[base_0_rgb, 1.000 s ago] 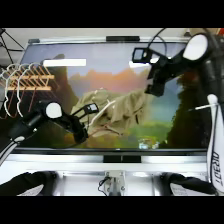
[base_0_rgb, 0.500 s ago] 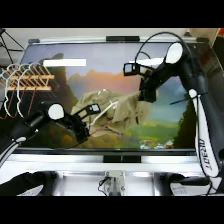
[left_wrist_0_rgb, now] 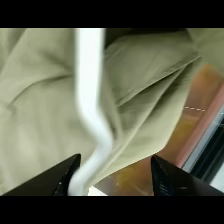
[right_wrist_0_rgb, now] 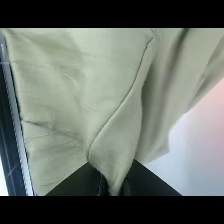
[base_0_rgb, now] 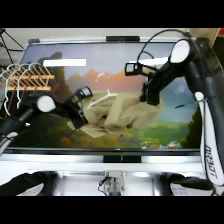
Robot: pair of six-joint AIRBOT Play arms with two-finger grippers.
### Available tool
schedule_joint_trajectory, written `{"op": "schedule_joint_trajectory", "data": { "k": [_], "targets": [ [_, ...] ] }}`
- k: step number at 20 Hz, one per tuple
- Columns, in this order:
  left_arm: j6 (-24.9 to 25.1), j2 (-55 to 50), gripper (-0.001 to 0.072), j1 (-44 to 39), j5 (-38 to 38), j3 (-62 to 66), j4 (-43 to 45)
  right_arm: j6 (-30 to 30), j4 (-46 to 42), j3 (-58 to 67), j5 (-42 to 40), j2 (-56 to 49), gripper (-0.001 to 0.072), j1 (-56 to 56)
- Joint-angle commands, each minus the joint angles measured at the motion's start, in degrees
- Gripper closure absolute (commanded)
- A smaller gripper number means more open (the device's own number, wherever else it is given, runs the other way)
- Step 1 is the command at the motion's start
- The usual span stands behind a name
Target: Fold the shirts.
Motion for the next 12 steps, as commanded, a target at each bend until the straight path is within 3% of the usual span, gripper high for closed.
{"op": "schedule_joint_trajectory", "data": {
  "k": [1,5,8,12],
  "targets": [
    [-2.19,1.86,0.0157,7.58,-0.70,5.29,2.10,1.68,-0.28,-0.04,1.22,3.87,0.0648,-0.04],
    [-3.10,6.16,0.0158,15.98,-2.43,7.52,2.08,5.25,-2.36,-0.04,1.29,7.26,0.0648,-0.22],
    [-9.88,7.54,0.0166,21.84,-6.40,7.13,-1.09,8.57,-3.06,-0.04,0.98,9.38,0.0648,-0.22],
    [-10.01,7.43,0.0398,20.11,-6.32,-3.41,-12.74,16.96,-3.37,-0.04,0.81,10.43,0.0649,-0.22]
  ]
}}
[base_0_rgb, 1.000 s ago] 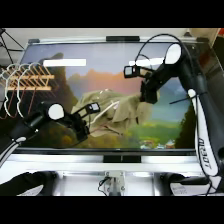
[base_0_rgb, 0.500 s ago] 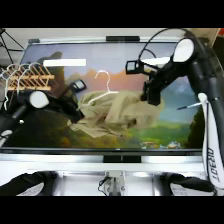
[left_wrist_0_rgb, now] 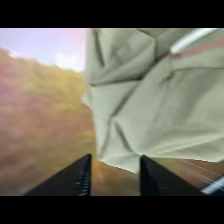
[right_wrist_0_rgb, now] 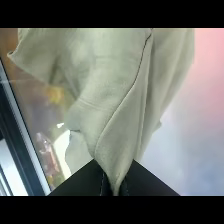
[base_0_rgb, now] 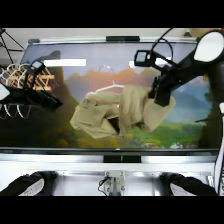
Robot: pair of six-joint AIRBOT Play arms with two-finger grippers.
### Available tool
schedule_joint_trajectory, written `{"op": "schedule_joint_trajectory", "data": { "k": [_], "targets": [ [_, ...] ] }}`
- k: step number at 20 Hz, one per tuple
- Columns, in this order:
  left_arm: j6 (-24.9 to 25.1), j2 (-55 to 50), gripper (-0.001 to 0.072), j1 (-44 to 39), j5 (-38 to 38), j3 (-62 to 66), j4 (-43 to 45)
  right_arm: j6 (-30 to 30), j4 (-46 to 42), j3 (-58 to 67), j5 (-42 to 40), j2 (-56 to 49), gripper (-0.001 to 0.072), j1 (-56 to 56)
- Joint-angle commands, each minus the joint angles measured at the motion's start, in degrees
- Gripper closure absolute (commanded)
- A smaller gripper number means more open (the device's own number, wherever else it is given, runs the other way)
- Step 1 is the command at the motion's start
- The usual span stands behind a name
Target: Fold the shirts.
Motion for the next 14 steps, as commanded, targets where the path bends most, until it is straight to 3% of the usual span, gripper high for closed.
{"op": "schedule_joint_trajectory", "data": {
  "k": [1,2,3,4,5,8,12,14],
  "targets": [
    [-1.36,0.37,0.0434,-3.10,1.66,-9.46,-8.31,7.23,-0.02,0.00,-0.63,0.98,0.0648,0.04],
    [-1.33,0.37,0.0426,-7.13,5.53,-13.18,-8.92,8.04,0.37,0.00,-1.05,1.01,0.0648,0.04],
    [-1.36,0.37,0.0339,-11.32,9.88,-15.91,-9.46,8.20,0.83,0.00,-1.07,1.01,0.0648,0.02],
    [-1.38,0.37,0.0124,-15.69,14.29,-17.68,-9.81,8.31,1.25,0.00,-1.07,1.01,0.0648,0.04],
    [-1.31,0.35,0.0076,-19.61,18.47,-18.40,-9.66,9.16,1.53,0.00,-1.07,1.01,0.0648,0.04],
    [1.75,-0.68,0.0104,-26.64,28.02,-18.45,-9.09,10.16,1.86,0.00,-1.03,1.01,0.0648,0.04],
    [1.73,-5.40,0.0106,-27.45,30.27,-18.38,-6.91,10.60,1.90,0.00,-1.03,1.01,0.0647,0.04],
    [1.68,-7.67,0.0177,-27.50,33.40,-18.34,-6.75,10.60,2.23,0.00,-1.03,1.01,0.0647,0.02]
  ]
}}
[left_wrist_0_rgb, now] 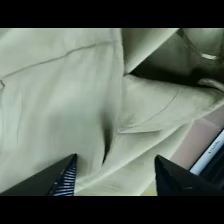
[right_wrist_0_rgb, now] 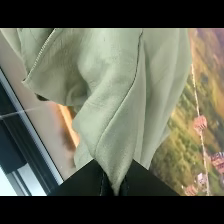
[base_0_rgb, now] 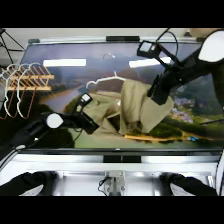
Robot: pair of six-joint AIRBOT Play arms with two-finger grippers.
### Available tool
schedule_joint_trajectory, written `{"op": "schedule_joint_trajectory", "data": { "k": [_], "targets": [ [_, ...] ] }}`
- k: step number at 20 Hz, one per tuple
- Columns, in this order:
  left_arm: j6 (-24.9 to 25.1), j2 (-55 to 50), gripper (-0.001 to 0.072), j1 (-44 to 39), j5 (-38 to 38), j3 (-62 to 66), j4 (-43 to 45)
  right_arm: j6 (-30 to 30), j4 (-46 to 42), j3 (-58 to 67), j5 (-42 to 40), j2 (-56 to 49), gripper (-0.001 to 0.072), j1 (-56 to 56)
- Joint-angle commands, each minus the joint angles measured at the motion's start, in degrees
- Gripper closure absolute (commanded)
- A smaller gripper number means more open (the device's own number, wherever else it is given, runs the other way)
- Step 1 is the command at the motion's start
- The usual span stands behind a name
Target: Fold the shirts.
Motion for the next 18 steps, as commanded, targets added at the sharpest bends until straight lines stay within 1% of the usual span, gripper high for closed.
{"op": "schedule_joint_trajectory", "data": {
  "k": [1,2,3,4,5,6,8,10,13,15,18],
  "targets": [
    [0.26,-3.98,0.0187,-1.16,6.23,-0.20,0.72,0.59,0.66,-0.02,-0.02,0.02,0.0647,-0.02],
    [-0.07,-5.44,0.0193,-1.16,7.10,-0.20,0.66,0.94,1.01,-0.02,-0.02,0.02,0.0647,-0.02],
    [-1.40,-6.99,0.0272,-1.16,7.41,-0.07,0.68,1.33,1.11,-0.02,-0.02,0.02,0.0647,-0.02],
    [-2.23,-8.17,0.0482,-1.09,7.54,-0.04,0.68,1.70,1.11,-0.02,0.02,0.02,0.0648,-0.02],
    [-2.29,-8.92,0.0645,-0.83,7.54,-0.04,0.70,1.95,1.11,-0.02,0.02,0.02,0.0647,-0.02],
    [-2.29,-8.92,0.0658,-0.15,7.50,0.00,0.72,1.99,1.11,-0.02,0.04,0.02,0.0647,-0.02],
    [-2.29,-7.98,0.0659,3.78,5.90,1.29,0.74,2.73,1.14,-0.02,0.09,0.02,0.0647,-0.02],
    [-2.32,-6.67,0.0660,10.64,3.76,4.20,0.72,3.82,1.57,-0.02,0.96,0.02,0.0647,-0.02],
    [-2.54,-6.23,0.0661,21.07,-2.05,11.45,0.66,4.09,3.63,-0.02,2.69,0.46,0.0648,0.00],
    [-2.54,-6.29,0.0661,24.39,-5.25,16.24,0.17,4.07,6.58,0.02,2.56,1.01,0.0648,0.00],
    [-3.37,-6.36,0.0660,25.62,-9.03,21.70,-0.37,4.09,8.98,0.02,2.43,1.38,0.0648,0.00]
  ]
}}
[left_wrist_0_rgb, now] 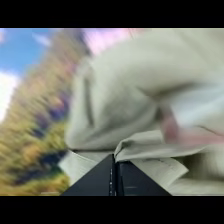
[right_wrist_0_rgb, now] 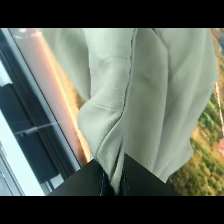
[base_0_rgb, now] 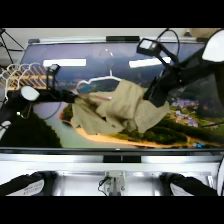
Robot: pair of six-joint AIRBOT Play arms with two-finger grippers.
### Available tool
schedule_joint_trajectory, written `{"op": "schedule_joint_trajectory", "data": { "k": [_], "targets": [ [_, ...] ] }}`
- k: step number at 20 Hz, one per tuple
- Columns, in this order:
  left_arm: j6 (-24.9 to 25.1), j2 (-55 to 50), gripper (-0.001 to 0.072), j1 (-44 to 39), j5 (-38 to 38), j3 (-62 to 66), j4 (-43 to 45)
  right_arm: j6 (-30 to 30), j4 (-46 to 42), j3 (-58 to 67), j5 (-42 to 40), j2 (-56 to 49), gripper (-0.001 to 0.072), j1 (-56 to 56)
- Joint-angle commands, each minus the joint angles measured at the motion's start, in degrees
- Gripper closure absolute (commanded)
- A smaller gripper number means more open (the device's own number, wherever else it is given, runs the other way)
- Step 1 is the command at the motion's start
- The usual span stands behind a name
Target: Fold the shirts.
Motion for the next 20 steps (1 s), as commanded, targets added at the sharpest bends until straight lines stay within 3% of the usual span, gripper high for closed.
{"op": "schedule_joint_trajectory", "data": {
  "k": [1,9,14,20],
  "targets": [
    [-0.72,0.04,0.0660,3.02,-5.66,6.08,-0.39,0.22,2.80,0.04,0.44,0.35,0.0648,-0.02],
    [-1.99,0.35,0.0660,4.24,-13.97,14.53,-2.56,0.59,-1.07,0.04,-0.48,0.35,0.0650,-0.02],
    [-2.29,3.41,0.0660,1.36,-15.28,22.99,-10.49,3.87,-5.07,0.04,-6.14,0.35,0.0650,4.22],
    [-4.96,5.51,0.0660,-7.13,-19.30,40.70,-12.24,7.87,1.03,0.09,-18.34,0.35,0.0651,9.55]
  ]
}}
